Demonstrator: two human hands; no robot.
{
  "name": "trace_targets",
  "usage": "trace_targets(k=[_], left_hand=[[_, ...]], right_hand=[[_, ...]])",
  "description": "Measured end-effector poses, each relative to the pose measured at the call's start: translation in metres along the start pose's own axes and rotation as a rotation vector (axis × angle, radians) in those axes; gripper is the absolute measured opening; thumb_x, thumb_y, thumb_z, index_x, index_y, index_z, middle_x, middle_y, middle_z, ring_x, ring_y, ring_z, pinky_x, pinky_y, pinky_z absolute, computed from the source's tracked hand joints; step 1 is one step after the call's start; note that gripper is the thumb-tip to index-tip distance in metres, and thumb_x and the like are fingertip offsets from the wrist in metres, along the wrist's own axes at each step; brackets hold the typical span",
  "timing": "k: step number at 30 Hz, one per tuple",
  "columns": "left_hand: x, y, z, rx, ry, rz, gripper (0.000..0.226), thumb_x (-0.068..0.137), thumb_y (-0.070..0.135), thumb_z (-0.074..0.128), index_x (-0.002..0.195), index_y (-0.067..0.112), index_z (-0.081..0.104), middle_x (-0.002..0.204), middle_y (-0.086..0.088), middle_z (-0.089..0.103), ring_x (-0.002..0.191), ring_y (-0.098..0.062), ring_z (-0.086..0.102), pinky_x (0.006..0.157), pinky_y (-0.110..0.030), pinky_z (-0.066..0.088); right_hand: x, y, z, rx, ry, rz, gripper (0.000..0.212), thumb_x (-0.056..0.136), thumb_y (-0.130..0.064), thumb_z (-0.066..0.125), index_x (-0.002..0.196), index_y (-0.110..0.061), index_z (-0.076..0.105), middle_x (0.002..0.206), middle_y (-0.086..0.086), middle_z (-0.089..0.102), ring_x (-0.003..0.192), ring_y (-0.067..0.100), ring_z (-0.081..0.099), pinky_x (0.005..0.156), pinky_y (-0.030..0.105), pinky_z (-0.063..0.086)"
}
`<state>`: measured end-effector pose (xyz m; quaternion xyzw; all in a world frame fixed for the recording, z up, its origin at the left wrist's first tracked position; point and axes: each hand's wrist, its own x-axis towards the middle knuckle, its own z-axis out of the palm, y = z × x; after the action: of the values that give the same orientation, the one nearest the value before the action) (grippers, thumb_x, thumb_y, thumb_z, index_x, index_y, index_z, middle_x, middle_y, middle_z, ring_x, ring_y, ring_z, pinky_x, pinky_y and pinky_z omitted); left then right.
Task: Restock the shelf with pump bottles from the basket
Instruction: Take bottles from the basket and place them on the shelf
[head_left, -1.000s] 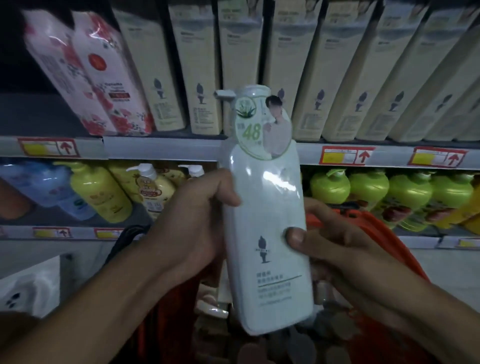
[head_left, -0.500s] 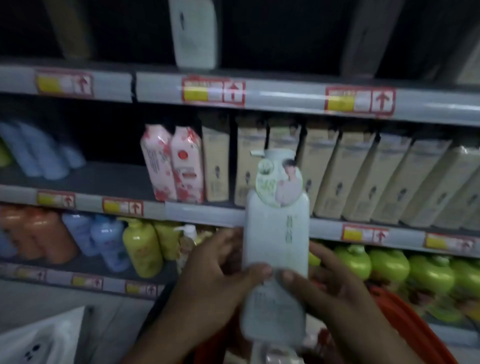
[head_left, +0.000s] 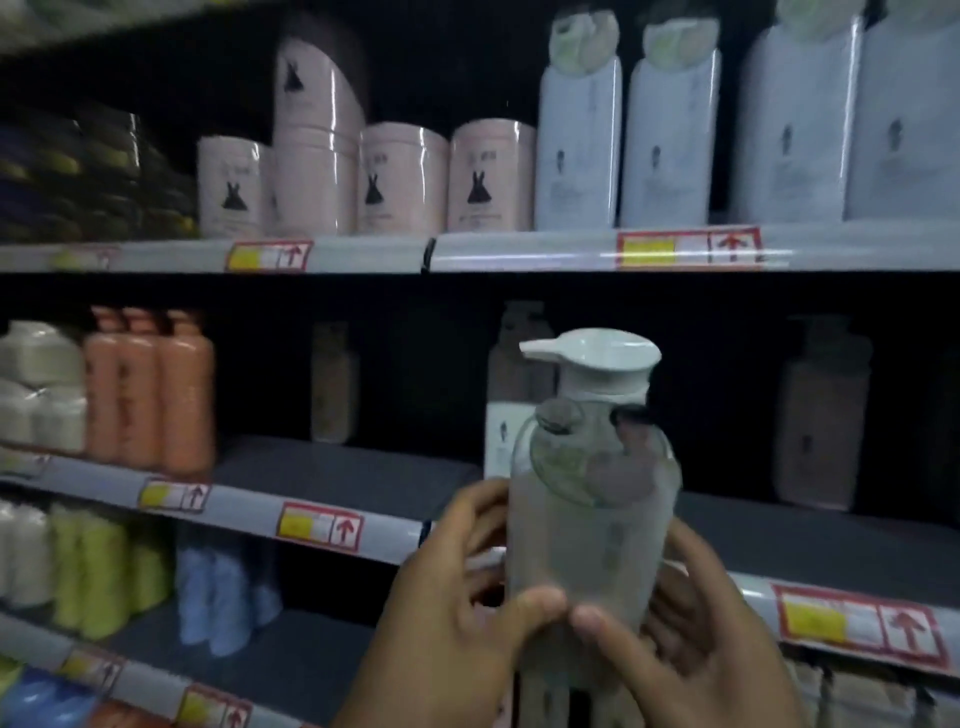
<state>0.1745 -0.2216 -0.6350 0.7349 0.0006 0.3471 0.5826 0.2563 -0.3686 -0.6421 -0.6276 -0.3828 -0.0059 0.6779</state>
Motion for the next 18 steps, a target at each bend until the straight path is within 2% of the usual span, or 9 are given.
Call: trace_targets(k=[2, 4, 7, 10, 12, 13, 15, 17, 18], left_hand=[[0.030, 0.005, -0.010, 0.034, 0.079, 0.058, 0.062, 0.080, -0.005, 0.076, 0.119, 0.039, 0.055, 0.118, 0.021, 0.070, 0.106, 0.001, 0.068, 0.086, -0.021, 0.057], [0.058, 0.007, -0.020, 0.023, 0.187, 0.116, 0.061, 0.081, -0.011, 0.073, 0.122, 0.030, 0.054, 0.115, 0.017, 0.071, 0.107, -0.002, 0.068, 0.087, -0.024, 0.058], [0.083, -0.004, -0.033, 0.070, 0.284, 0.117, 0.059, 0.079, -0.012, 0.074, 0.123, 0.021, 0.052, 0.108, 0.010, 0.073, 0.101, 0.001, 0.069, 0.077, -0.013, 0.055], [0.106, -0.016, -0.043, 0.099, 0.352, 0.075, 0.055, 0.081, -0.009, 0.074, 0.122, 0.020, 0.051, 0.112, 0.004, 0.071, 0.093, -0.001, 0.070, 0.068, -0.010, 0.053], [0.120, -0.026, -0.046, 0.127, 0.326, 0.024, 0.051, 0.083, -0.005, 0.073, 0.119, 0.023, 0.052, 0.111, 0.007, 0.069, 0.094, -0.005, 0.070, 0.065, -0.012, 0.054], [0.127, -0.031, -0.046, 0.134, 0.314, 0.006, 0.050, 0.084, -0.003, 0.073, 0.119, 0.025, 0.052, 0.112, 0.009, 0.068, 0.099, -0.007, 0.069, 0.068, -0.015, 0.055], [0.139, -0.038, -0.045, 0.163, 0.270, -0.017, 0.050, 0.087, 0.003, 0.072, 0.126, 0.027, 0.051, 0.118, 0.011, 0.066, 0.108, -0.010, 0.066, 0.077, -0.020, 0.055], [0.146, -0.038, -0.038, 0.228, 0.199, -0.027, 0.053, 0.091, 0.008, 0.069, 0.132, 0.032, 0.048, 0.120, 0.015, 0.063, 0.104, -0.004, 0.064, 0.072, -0.015, 0.054], [0.148, -0.038, -0.035, 0.260, 0.173, -0.021, 0.053, 0.092, 0.008, 0.067, 0.134, 0.035, 0.047, 0.119, 0.017, 0.062, 0.101, -0.001, 0.063, 0.068, -0.011, 0.053]], right_hand=[[0.038, 0.001, 0.003, -0.090, -0.025, -0.149, 0.073, 0.068, -0.008, 0.088, 0.106, -0.063, 0.058, 0.105, -0.024, 0.074, 0.100, -0.002, 0.070, 0.083, 0.019, 0.056], [0.075, -0.008, 0.012, -0.203, -0.073, -0.267, 0.067, 0.078, -0.013, 0.082, 0.117, -0.059, 0.052, 0.114, -0.026, 0.069, 0.107, -0.004, 0.066, 0.088, 0.025, 0.055], [0.123, -0.005, 0.028, -0.290, -0.133, -0.346, 0.063, 0.080, -0.021, 0.080, 0.129, -0.044, 0.049, 0.121, -0.019, 0.064, 0.111, -0.001, 0.062, 0.092, 0.030, 0.055], [0.157, 0.011, 0.040, -0.313, -0.179, -0.293, 0.065, 0.077, -0.028, 0.080, 0.129, -0.048, 0.048, 0.121, -0.015, 0.063, 0.108, -0.002, 0.062, 0.090, 0.025, 0.055], [0.167, 0.020, 0.043, -0.262, -0.223, -0.216, 0.060, 0.078, -0.024, 0.081, 0.117, -0.056, 0.048, 0.112, -0.016, 0.064, 0.100, -0.011, 0.062, 0.079, 0.012, 0.054], [0.171, 0.026, 0.043, -0.234, -0.227, -0.180, 0.058, 0.079, -0.023, 0.081, 0.114, -0.054, 0.048, 0.110, -0.017, 0.065, 0.097, -0.014, 0.062, 0.075, 0.008, 0.052], [0.175, 0.037, 0.039, -0.195, -0.204, -0.134, 0.051, 0.081, -0.023, 0.080, 0.111, -0.050, 0.050, 0.111, -0.015, 0.067, 0.094, -0.011, 0.064, 0.073, 0.008, 0.052], [0.175, 0.046, 0.033, -0.150, -0.167, -0.080, 0.045, 0.080, -0.028, 0.081, 0.108, -0.049, 0.052, 0.108, -0.017, 0.067, 0.094, -0.006, 0.067, 0.070, 0.011, 0.054], [0.173, 0.049, 0.030, -0.162, -0.138, -0.050, 0.048, 0.080, -0.032, 0.081, 0.113, -0.049, 0.051, 0.109, -0.017, 0.065, 0.095, -0.004, 0.066, 0.070, 0.012, 0.054]])
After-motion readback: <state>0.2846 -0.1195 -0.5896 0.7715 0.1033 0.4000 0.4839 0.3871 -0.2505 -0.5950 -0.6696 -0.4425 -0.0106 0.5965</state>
